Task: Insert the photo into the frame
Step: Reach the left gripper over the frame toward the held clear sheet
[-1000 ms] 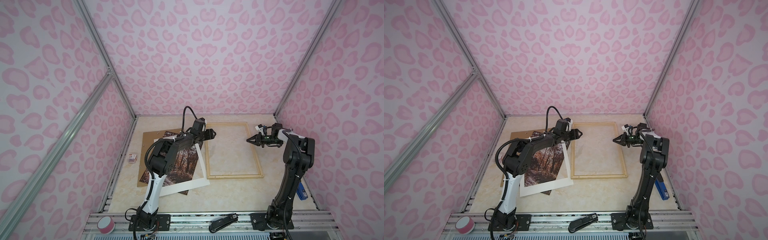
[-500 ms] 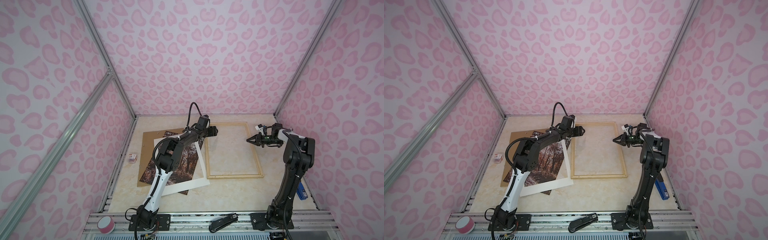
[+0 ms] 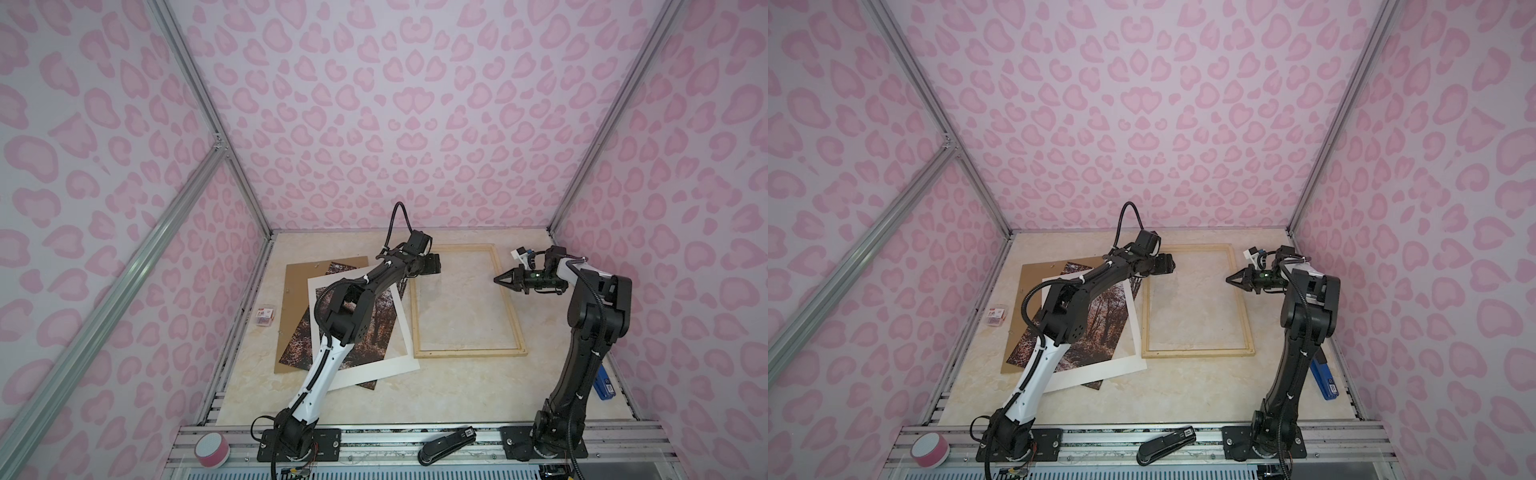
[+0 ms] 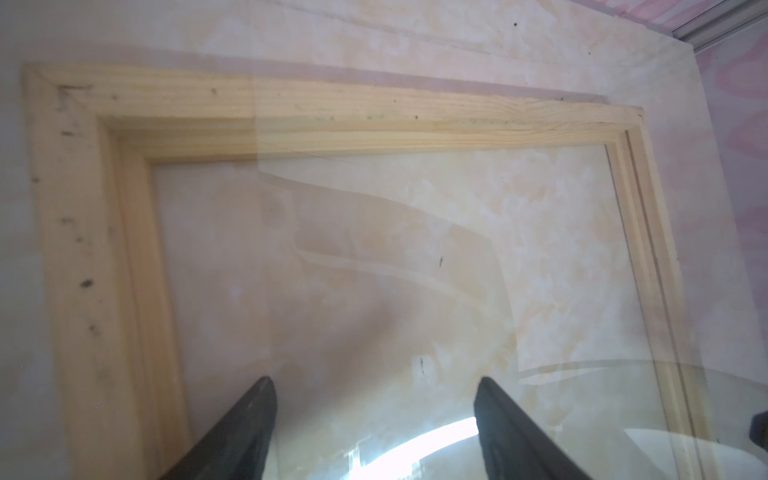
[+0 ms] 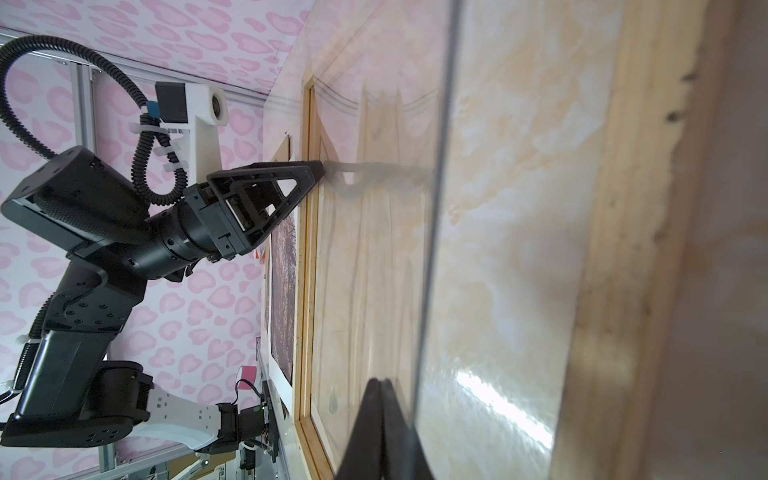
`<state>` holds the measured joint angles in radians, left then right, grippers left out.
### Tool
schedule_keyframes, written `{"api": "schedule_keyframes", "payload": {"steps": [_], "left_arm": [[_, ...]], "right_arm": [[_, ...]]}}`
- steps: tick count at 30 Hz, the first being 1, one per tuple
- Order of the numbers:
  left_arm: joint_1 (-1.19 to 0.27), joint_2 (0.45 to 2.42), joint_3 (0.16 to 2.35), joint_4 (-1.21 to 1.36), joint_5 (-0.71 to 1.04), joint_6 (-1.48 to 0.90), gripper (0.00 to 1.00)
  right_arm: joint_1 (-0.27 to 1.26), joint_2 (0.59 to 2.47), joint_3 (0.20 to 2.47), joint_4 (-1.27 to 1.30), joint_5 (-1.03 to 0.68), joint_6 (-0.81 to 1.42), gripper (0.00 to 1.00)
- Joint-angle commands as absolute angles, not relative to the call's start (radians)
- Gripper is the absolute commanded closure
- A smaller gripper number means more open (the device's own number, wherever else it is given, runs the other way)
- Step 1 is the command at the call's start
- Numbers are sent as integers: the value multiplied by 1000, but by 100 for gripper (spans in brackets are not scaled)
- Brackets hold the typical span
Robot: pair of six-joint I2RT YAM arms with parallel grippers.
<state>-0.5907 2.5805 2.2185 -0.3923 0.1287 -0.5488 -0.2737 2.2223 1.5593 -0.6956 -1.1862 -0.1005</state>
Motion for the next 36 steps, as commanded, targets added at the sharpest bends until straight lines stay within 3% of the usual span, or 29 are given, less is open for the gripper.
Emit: {"api": "schedule_keyframes", "payload": {"steps": [1,15,24,36], "left_arm": [[-600,2587,2233,-474,55,-557,22],[-601,2588,2246,-479,54,-543,22],[-601,2602,2246,-404,254,-531,23],[-600,2523,2167,-356,275,-524,27]], "right_arm": [[-274,2223,1552,-707,-1201,-123,100],[-309,2236,1546,-694,-1204,-117,100],[-308,2262,1555,-694,-1204,-113,100],[-318,2283,1554,-674,-1166,-83,100]]}}
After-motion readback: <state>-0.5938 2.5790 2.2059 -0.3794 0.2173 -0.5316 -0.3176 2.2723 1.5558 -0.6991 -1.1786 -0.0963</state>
